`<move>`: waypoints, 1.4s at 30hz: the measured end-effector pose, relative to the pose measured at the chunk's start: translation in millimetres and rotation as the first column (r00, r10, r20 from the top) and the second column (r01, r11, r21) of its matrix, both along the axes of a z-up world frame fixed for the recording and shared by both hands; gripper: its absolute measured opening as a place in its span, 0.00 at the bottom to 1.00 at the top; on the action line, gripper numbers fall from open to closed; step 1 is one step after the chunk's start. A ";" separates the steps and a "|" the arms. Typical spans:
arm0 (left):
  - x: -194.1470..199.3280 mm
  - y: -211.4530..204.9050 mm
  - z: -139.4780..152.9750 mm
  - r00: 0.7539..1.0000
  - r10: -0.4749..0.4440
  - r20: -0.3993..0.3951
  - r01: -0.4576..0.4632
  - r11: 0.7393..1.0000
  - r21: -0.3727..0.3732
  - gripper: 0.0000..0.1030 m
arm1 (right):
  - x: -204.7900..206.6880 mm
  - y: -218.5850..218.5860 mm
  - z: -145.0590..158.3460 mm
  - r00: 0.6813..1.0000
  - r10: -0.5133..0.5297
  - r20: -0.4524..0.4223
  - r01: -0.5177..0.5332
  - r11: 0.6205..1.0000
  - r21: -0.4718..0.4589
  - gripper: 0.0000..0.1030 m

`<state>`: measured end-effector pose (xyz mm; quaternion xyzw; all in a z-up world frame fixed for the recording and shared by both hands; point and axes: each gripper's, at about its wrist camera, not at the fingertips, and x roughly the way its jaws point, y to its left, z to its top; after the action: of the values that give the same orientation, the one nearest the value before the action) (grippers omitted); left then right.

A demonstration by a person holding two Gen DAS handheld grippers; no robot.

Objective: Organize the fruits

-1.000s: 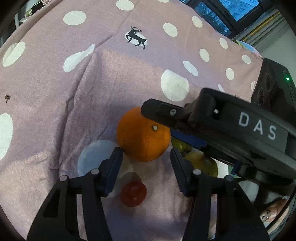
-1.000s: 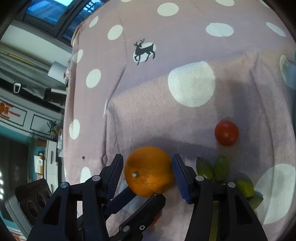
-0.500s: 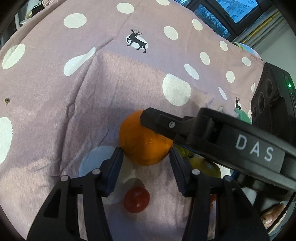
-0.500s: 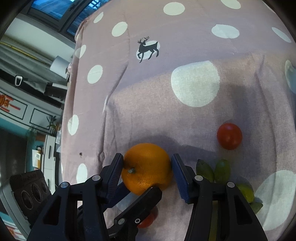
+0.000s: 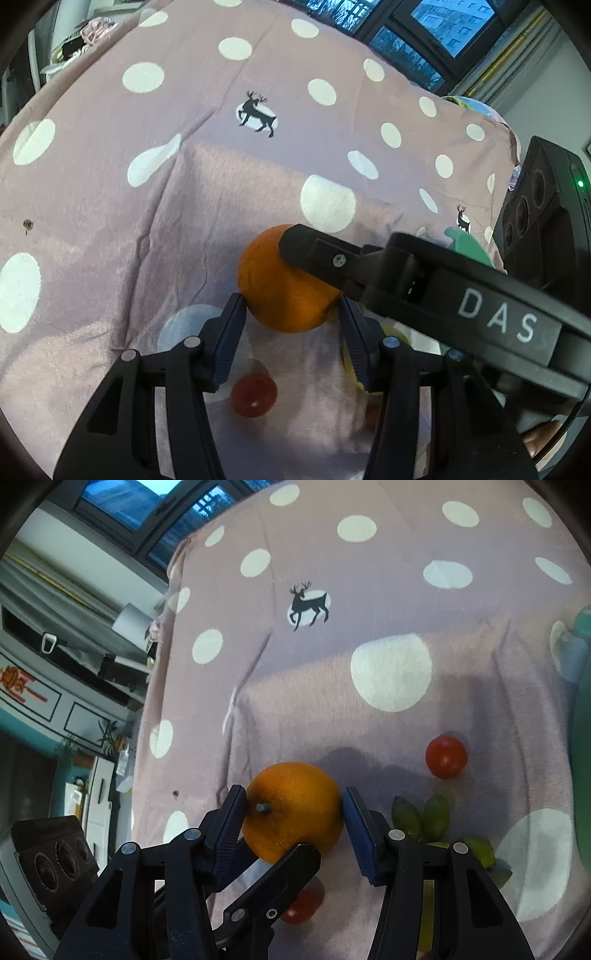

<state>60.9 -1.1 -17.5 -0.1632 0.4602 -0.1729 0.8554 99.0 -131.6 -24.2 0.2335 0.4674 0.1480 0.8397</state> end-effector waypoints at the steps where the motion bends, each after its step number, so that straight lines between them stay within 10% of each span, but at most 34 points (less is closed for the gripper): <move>1: -1.5 -1.2 3.1 1.000 -0.002 0.013 0.002 1.000 0.000 0.50 | -2.3 -0.8 3.0 1.000 -0.005 0.011 0.005 1.000 -0.001 0.54; 42: -22.8 -92.3 49.3 0.954 -0.196 0.226 0.197 0.980 0.016 0.49 | -64.4 -88.1 52.9 0.944 -0.270 0.189 0.266 0.963 0.047 0.54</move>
<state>38.1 -93.4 31.8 -0.0986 0.3732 -0.2759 0.8803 34.6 -219.7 28.7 0.2880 0.3460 0.0591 0.8910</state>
